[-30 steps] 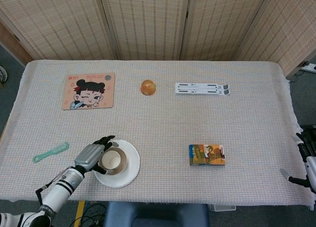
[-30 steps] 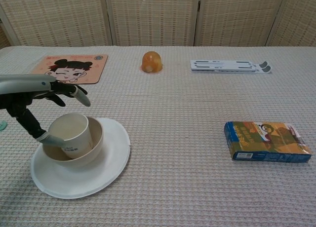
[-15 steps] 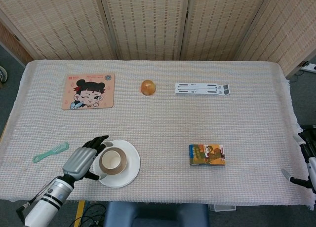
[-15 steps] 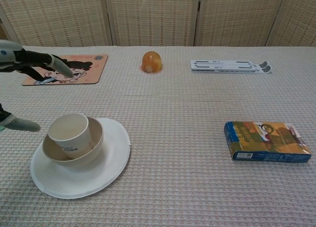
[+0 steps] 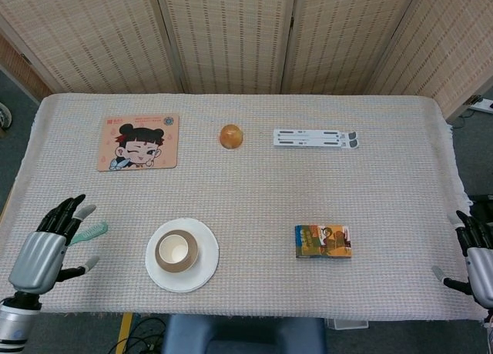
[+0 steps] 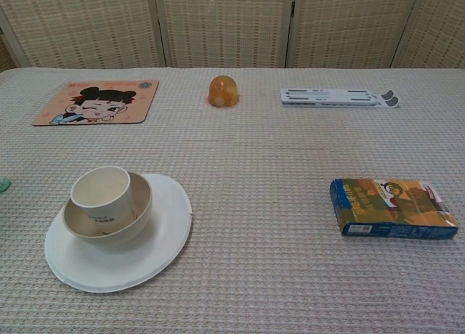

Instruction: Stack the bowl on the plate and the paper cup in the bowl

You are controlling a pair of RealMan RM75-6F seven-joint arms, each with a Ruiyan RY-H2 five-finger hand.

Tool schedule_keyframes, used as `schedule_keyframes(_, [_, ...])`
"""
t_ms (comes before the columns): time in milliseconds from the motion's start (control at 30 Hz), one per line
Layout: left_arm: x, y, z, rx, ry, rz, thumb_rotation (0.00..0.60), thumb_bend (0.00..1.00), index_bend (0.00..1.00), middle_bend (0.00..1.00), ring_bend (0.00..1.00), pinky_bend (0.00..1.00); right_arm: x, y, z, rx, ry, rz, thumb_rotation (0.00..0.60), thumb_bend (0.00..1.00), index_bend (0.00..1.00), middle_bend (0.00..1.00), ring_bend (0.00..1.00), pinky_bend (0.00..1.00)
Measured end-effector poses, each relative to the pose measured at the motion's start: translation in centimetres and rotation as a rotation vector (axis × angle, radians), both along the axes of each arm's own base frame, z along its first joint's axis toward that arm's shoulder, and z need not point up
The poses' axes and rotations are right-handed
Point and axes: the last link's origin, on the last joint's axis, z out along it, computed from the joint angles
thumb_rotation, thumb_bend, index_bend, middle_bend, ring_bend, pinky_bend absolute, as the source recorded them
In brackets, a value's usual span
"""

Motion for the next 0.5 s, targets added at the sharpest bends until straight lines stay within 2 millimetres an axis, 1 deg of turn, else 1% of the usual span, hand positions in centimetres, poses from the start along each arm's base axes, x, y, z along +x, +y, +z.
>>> schedule_keyframes(67, [-2.0,-0.8,0.5,0.028,0.031,0.002,0.600,0.20,0.15,0.07,0.00,0.16,0.4,0.2,-0.6,-0.001,0.028,-0.001,0.600,0.22,0.00,0.00,0.00,0.00])
schedule_keyframes(167, [-4.5,-2.0,1.1,0.076,0.090,0.005,0.600,0.20,0.15,0.07,0.00,0.16,1.0,0.6,-1.5,-0.004,0.061,-0.007,0.600,0.22,0.00,0.00,0.00,0.00])
schedule_keyframes(267, [-6.5,-3.2,1.3,0.115,0.128,0.012,0.600,0.20,0.15,0.07,0.00,0.16,1.4,0.8,-2.3,-0.010,0.081,-0.024,0.600,0.22,0.00,0.00,0.00,0.00])
schedule_keyframes(467, [-9.3,-4.5,1.1,0.127,0.097,0.033,0.600,0.20,0.15,0.07,0.00,0.16,1.6,1.0,-3.5,-0.016,0.104,-0.074,0.600,0.22,0.00,0.00,0.00,0.00])
schedule_keyframes(500, [-9.5,-4.5,1.1,0.130,0.093,0.035,0.600,0.20,0.15,0.07,0.00,0.16,1.6,0.9,-3.6,-0.016,0.106,-0.075,0.600,0.22,0.00,0.00,0.00,0.00])
